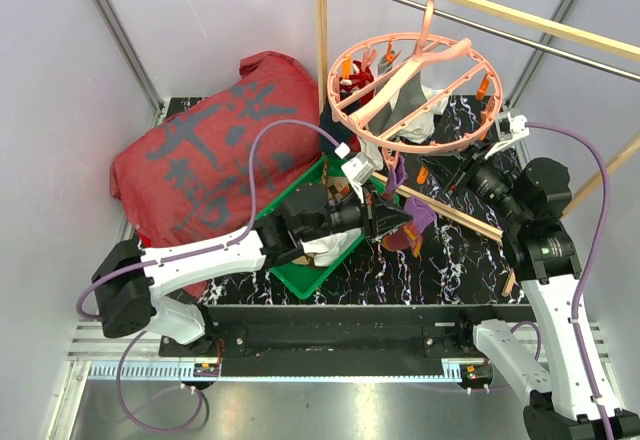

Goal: Clip the socks to the hanger
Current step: Clamp the sock onto the hanger.

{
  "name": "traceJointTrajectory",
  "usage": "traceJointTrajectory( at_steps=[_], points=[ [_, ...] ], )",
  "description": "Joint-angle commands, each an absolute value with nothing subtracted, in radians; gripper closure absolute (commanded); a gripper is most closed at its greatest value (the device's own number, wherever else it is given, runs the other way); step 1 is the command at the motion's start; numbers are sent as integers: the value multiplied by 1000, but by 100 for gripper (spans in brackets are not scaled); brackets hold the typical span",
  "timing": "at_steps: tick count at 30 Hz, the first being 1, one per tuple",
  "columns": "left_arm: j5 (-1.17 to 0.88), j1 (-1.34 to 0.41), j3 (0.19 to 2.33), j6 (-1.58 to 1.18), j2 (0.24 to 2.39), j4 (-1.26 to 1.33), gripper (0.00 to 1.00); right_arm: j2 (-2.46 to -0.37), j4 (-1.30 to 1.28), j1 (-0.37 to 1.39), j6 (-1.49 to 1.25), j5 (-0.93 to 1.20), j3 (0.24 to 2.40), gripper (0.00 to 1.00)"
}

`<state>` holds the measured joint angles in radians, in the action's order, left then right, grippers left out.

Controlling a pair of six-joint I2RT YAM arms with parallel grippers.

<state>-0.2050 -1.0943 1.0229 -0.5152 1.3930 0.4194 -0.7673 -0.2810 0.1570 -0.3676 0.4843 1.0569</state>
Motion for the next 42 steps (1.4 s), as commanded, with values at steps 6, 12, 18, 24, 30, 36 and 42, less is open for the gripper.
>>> traceJointTrajectory(
  at_steps=[6,12,18,24,30,36,42],
  points=[
    [-95,-1075,1108,-597,1420,488,100,-733,-244,161,-357,531,1085,88],
    [-112,-1045,1111,-656,1434,494,100,-726,-232,161,-356,545,1066,87],
    [-149,-1031,1111,-684,1443,525,100,-729,-222,163,-351,555,1058,87],
    [-179,-1031,1117,-683,1440,560,100,-729,-218,161,-345,554,1048,87],
    [-202,-1031,1121,-683,1445,575,100,-732,-212,161,-344,574,1039,87],
    [-204,-1031,1138,-680,1460,564,100,-732,-202,163,-345,610,1045,87],
    [-201,-1029,1155,-680,1470,554,100,-729,-184,161,-351,663,1042,87]
  ],
)
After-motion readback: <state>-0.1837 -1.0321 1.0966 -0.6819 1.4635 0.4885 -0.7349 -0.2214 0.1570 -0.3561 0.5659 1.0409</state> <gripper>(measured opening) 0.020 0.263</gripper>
